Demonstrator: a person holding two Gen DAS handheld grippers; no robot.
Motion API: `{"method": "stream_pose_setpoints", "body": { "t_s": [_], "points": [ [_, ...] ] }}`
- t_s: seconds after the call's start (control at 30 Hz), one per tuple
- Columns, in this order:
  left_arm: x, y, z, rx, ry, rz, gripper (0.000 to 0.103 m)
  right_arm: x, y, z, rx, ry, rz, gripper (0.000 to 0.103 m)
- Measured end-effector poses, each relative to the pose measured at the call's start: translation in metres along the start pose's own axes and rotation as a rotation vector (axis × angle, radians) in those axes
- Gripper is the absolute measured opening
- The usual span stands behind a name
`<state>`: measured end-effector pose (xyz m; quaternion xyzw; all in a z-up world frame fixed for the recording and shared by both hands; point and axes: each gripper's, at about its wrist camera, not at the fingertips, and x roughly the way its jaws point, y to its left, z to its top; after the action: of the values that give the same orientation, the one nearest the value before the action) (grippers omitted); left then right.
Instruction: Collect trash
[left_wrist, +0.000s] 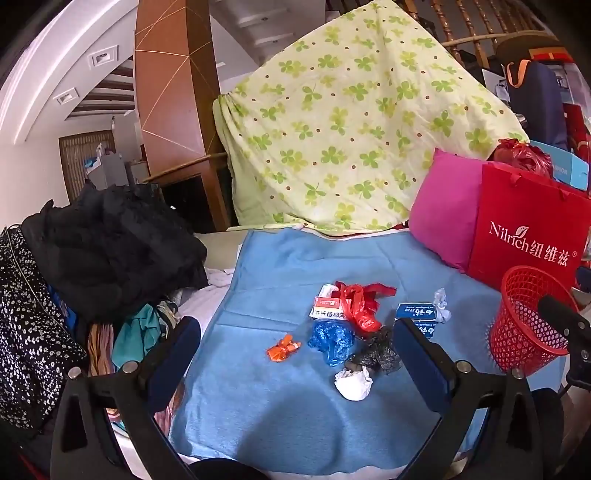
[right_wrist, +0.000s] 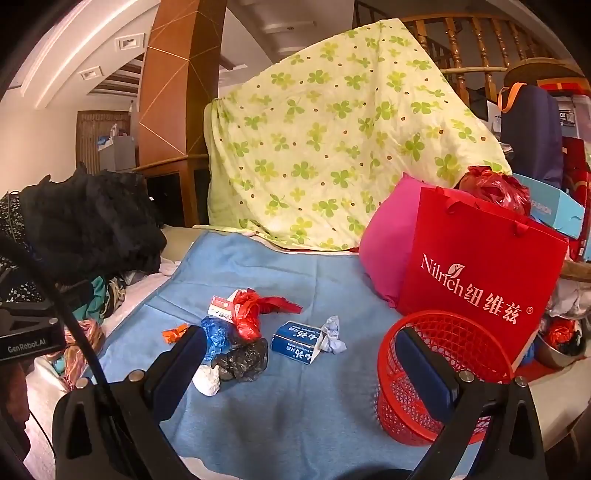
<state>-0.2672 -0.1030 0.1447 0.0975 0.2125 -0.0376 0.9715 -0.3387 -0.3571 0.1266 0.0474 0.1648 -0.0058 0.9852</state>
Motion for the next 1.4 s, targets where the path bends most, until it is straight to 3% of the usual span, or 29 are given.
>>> {"method": "stream_pose_setpoints", "body": {
  "t_s": [0.57, 1.17, 1.4],
  "points": [
    [-0.003, 0.000, 0.000, 0.010, -0.011, 0.006, 0.103, -0.007, 0.001, 0.008, 0.019, -0.007, -0.013, 0.103],
    [0.003, 0.001, -0.003, 0.038, 0.012, 0.012, 0.103, -0.005, 0.006, 0.004, -0.044, -0.027, -0.045, 0.103],
    [0.004, 0.000, -0.004, 0.043, 0.016, 0.015, 0.103, -0.003, 0.002, 0.003, 0.003, -0.021, -0.021, 0.103]
  ]
}}
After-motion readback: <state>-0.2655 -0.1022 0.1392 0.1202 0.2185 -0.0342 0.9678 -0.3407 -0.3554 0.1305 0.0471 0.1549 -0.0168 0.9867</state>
